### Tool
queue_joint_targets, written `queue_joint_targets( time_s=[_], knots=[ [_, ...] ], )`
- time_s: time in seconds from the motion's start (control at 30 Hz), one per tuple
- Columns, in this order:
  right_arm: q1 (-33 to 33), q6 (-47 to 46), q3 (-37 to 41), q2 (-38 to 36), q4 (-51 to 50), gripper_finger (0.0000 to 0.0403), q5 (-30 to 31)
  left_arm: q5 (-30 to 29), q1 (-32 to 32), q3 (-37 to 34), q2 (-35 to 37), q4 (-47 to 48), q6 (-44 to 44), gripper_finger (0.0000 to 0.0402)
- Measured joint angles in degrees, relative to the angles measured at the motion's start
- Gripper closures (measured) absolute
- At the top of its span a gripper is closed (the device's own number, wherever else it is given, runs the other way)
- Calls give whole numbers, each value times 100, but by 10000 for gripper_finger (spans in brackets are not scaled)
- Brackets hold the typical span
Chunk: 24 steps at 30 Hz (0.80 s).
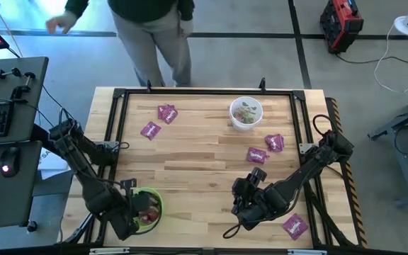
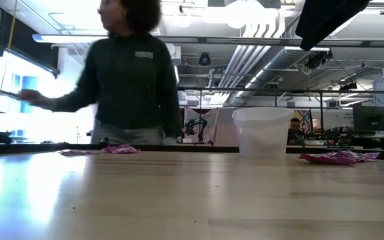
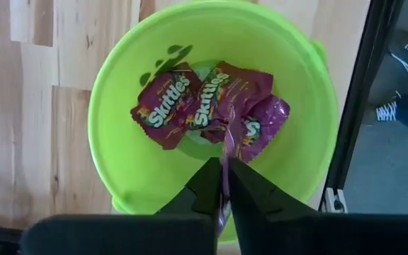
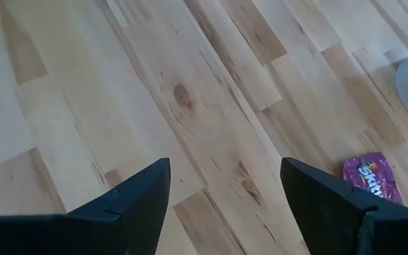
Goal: Sort candy by brand, put in halloween buckets
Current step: Put the purple candy into the green bucket
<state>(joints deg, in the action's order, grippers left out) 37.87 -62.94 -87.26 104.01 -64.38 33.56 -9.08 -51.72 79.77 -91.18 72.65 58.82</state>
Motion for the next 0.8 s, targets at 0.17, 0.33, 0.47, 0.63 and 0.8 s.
queue_joint_targets(
  time_s=[0.17, 0.33, 0.47, 0.63, 0.8],
  knots=[
    [-38, -3, 1, 0, 9, 140, -210, 2, 2, 0, 0, 133, -2, 330],
    [-50, -2, 0, 0, 18, 140, -260, 85, 35, 6, 128, 125, 3, 268],
    [-50, -2, 0, 0, 18, 140, -258, 112, 92, 7, 440, 119, 67, 232],
    [-65, -4, -2, -19, 39, 140, -256, -337, 133, 7, 1162, 26, 318, 220],
    [-128, 6, -149, -35, -2, 140, -257, -2253, 74, -43, 1924, -572, 294, 220]
  ],
)
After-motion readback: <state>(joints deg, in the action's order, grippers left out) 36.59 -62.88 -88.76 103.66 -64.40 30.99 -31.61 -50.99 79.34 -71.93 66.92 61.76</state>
